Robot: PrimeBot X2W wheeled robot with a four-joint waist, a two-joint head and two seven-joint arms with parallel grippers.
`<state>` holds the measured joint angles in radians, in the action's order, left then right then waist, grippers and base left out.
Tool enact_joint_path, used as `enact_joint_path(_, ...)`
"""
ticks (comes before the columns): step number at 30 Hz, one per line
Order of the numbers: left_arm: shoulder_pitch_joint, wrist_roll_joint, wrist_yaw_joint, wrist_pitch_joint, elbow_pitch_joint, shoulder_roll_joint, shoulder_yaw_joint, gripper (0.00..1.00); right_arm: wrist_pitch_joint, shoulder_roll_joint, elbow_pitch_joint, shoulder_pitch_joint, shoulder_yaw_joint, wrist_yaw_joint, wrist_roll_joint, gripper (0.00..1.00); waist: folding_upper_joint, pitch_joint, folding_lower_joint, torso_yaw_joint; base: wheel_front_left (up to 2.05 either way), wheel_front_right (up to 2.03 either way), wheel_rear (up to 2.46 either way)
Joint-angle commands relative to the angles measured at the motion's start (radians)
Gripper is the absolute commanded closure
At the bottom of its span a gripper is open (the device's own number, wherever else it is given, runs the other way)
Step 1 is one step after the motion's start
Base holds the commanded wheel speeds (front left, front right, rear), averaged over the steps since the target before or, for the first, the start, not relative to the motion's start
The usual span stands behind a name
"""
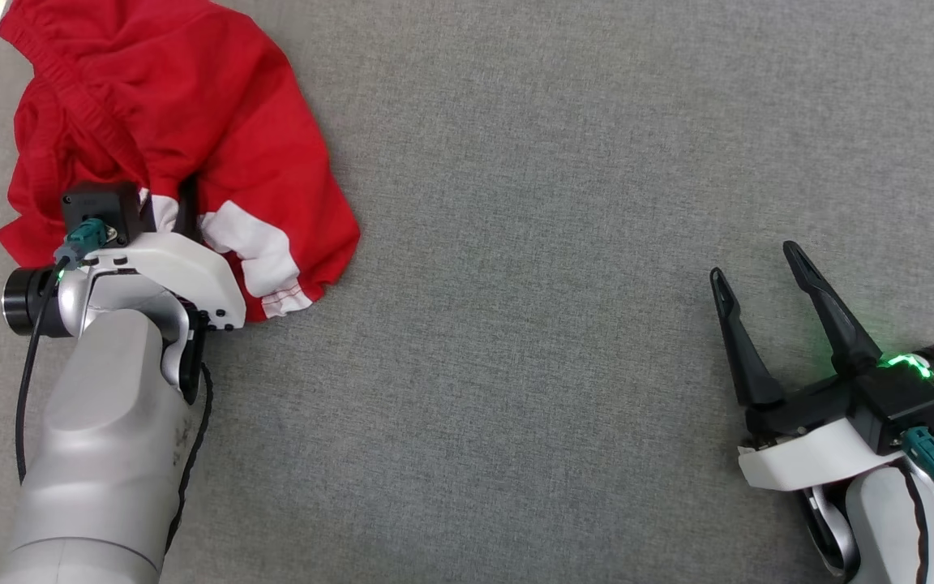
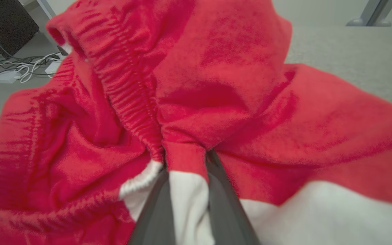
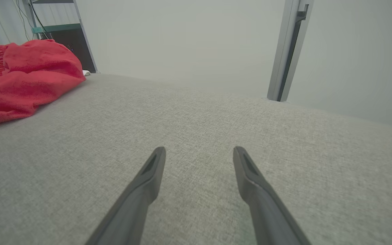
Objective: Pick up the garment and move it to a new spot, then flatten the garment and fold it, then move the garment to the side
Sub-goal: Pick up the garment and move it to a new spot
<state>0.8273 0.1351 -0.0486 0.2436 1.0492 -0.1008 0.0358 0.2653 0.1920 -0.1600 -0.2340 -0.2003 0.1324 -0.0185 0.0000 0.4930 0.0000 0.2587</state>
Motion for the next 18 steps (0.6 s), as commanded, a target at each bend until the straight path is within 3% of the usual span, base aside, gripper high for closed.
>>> enact_joint_path(1, 0.008, 0.011, -0.005, 0.013, -0.021, 0.002, -0.004, 1.00, -0.002, 0.002, -0.019, -0.008, 0.017, -0.003, -0.007, 0.00, 0.0000, -0.016, 0.0000, -0.007, 0.00, 0.00, 0.00)
enact_joint_path(8, -0.110, 0.026, 0.022, 0.022, -0.271, -0.013, -0.051, 1.00, -0.001, -0.064, -0.031, 0.015, 0.040, -0.003, -0.020, 0.00, 0.0000, -0.125, 0.0000, -0.038, 0.00, 0.00, 0.00)
enact_joint_path(18, -0.250, 0.079, -0.014, 0.004, -0.613, -0.037, -0.097, 1.00, -0.001, -0.124, -0.062, 0.050, 0.025, -0.003, -0.042, 0.00, 0.0000, -0.275, 0.0000, -0.112, 0.00, 0.00, 0.00)
